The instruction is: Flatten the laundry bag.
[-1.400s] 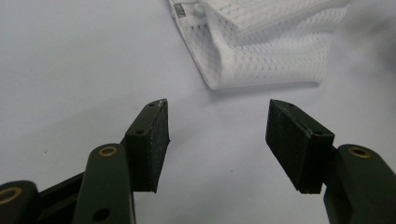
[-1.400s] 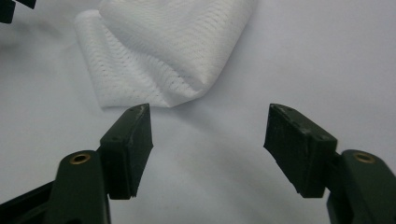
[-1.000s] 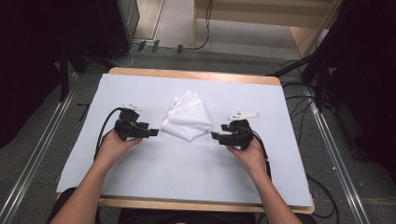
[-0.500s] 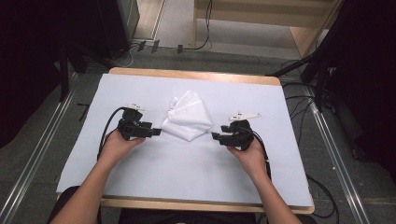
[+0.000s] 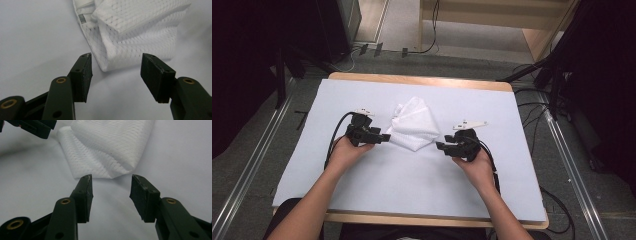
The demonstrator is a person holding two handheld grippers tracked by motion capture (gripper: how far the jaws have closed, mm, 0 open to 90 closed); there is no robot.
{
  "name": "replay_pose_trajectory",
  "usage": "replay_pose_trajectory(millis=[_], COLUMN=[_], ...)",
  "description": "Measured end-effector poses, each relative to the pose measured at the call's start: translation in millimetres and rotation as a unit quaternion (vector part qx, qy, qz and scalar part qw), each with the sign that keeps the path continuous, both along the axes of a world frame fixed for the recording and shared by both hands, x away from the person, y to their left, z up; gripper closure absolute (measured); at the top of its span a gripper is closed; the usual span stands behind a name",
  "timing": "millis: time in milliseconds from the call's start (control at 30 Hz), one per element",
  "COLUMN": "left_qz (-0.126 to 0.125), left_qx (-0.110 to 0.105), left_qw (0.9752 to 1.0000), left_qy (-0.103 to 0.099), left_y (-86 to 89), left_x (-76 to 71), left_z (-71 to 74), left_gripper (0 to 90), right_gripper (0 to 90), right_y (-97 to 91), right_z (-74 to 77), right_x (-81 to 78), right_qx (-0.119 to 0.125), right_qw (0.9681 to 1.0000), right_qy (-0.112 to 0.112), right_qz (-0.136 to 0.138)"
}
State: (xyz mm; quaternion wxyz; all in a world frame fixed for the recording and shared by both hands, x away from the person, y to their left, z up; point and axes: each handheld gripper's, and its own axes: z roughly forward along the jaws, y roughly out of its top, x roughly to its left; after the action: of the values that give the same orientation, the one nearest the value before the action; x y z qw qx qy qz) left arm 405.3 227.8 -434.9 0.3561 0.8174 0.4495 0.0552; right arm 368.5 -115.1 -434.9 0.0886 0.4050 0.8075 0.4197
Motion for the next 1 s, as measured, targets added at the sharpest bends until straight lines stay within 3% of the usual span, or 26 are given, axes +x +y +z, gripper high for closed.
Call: replay_pose_trajectory(millis=[133,200,300,600,733,800,833,867,933,1000], left_qz=[0.003,-0.001,-0.005,-0.001,-0.004,-0.003,-0.004,-0.006,-0.014,-0.023], left_qx=[-0.005,0.003,-0.002,-0.003,-0.001,-0.005,-0.008,-0.014,-0.024,-0.021], left_qw=[1.0000,1.0000,1.0000,0.9999,0.9999,0.9999,0.9999,0.9997,0.9988,0.9988], left_qy=[0.008,0.005,0.002,0.012,0.010,0.012,0.012,0.019,0.039,0.037], left_y=[-3.0,-6.0,-8.1,-9.9,-12.2,-13.5,-14.4,-15.0,-16.8,-19.4], left_x=[5.9,6.2,6.1,15.1,15.1,15.6,15.6,15.7,15.4,13.1], left_z=[-1.5,0.0,1.8,-8.4,-10.4,-11.3,-12.0,-12.6,-13.3,-12.3], left_gripper=[44.3,45.2,45.9,46.4,58.6,70.3,70.3,76.6,81.3,84.7], right_gripper=[58.3,58.7,60.0,58.4,57.8,57.5,57.5,56.9,55.6,54.4], right_y=[6.3,8.2,19.7,40.5,51.1,61.2,61.2,68.5,75.8,79.3], right_z=[1.8,2.6,10.6,14.7,10.0,7.0,7.0,6.1,6.1,5.7], right_x=[7.7,8.7,16.5,40.1,53.5,60.4,60.4,63.1,64.1,64.6], right_qx=[-0.003,-0.005,-0.013,-0.015,0.002,-0.007,-0.007,-0.012,-0.022,-0.027], right_qw=[1.0000,0.9999,0.9998,0.9996,0.9995,0.9993,0.9993,0.9991,0.9987,0.9985], right_qy=[0.007,0.007,-0.003,-0.001,0.019,0.021,0.021,0.021,0.016,0.010], right_qz=[0.003,0.006,0.016,0.025,0.026,0.030,0.030,0.035,0.043,0.046])
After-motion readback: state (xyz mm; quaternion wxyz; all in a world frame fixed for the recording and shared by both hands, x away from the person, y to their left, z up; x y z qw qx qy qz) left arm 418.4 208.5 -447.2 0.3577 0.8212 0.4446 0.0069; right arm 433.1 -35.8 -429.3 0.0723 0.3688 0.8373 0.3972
